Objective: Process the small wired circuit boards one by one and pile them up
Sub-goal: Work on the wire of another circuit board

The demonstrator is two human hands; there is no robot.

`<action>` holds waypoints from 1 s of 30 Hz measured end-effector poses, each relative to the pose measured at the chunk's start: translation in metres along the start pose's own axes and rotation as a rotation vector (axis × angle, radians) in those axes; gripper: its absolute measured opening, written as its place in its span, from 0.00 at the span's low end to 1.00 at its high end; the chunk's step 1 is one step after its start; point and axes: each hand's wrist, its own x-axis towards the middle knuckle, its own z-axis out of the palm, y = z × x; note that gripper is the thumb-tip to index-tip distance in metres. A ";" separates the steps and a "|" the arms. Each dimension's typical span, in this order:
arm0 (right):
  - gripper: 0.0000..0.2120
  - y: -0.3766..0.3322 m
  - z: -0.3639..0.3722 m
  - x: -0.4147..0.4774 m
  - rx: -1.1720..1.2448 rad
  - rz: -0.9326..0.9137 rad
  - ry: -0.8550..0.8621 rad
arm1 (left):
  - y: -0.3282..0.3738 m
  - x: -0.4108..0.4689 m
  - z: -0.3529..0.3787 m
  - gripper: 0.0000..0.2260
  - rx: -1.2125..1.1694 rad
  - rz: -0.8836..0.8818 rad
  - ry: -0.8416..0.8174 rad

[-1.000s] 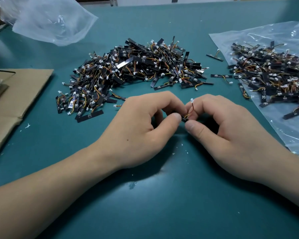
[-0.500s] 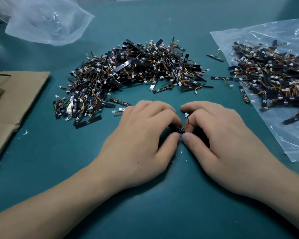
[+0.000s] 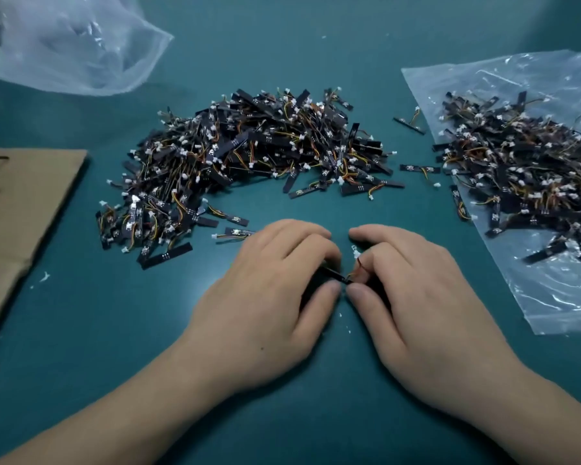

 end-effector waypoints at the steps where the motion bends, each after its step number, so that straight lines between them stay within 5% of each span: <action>1: 0.06 0.001 -0.001 0.002 0.000 -0.005 0.004 | -0.001 0.001 -0.001 0.07 -0.022 0.010 0.016; 9: 0.06 0.008 -0.014 0.044 0.050 -0.054 -0.106 | -0.004 0.023 -0.008 0.03 -0.165 -0.094 0.186; 17: 0.05 0.003 0.005 0.050 0.083 -0.068 -0.009 | -0.014 0.012 -0.012 0.04 -0.281 -0.144 0.219; 30: 0.04 0.006 0.003 0.049 0.211 -0.079 0.023 | -0.008 0.009 -0.011 0.03 -0.194 -0.129 0.292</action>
